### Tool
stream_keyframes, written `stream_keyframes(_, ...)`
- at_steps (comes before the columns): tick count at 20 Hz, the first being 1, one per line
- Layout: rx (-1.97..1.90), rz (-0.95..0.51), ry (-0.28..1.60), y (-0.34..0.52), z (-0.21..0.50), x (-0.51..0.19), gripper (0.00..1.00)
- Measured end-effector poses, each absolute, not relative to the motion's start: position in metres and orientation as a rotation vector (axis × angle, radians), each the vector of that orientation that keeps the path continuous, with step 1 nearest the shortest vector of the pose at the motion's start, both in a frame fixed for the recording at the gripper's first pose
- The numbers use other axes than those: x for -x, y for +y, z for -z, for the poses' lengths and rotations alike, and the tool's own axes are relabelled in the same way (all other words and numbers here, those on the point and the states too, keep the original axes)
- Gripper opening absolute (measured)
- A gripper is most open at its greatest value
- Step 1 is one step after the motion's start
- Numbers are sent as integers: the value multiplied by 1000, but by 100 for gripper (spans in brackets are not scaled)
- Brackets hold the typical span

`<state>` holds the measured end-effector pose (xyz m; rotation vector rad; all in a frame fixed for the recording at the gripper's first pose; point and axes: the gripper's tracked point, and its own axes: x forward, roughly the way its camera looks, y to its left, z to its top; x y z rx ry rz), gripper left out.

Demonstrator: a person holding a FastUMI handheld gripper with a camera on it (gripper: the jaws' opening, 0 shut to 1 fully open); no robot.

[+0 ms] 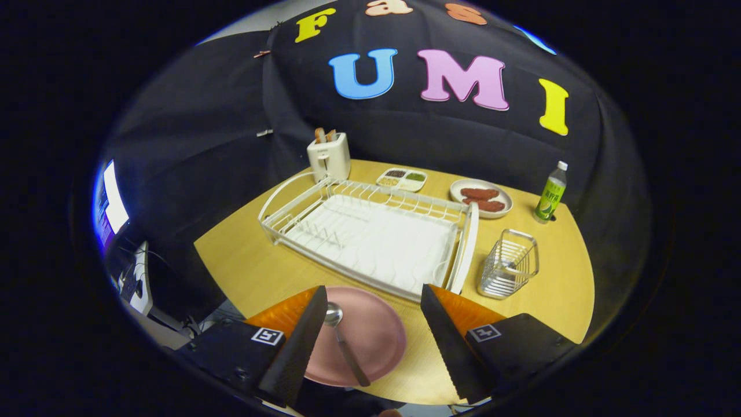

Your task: Take the plate from the dish rack, then take the spoon from the basket and place it into the plate.

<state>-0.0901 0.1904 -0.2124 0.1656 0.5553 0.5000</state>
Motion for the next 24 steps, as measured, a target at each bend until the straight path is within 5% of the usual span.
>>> stream_keyframes(15, -175, -111, 132, 61, 37, 8, 99)
stream_keyframes(24, -161, -59, 127, 31, 38, 8, 98)
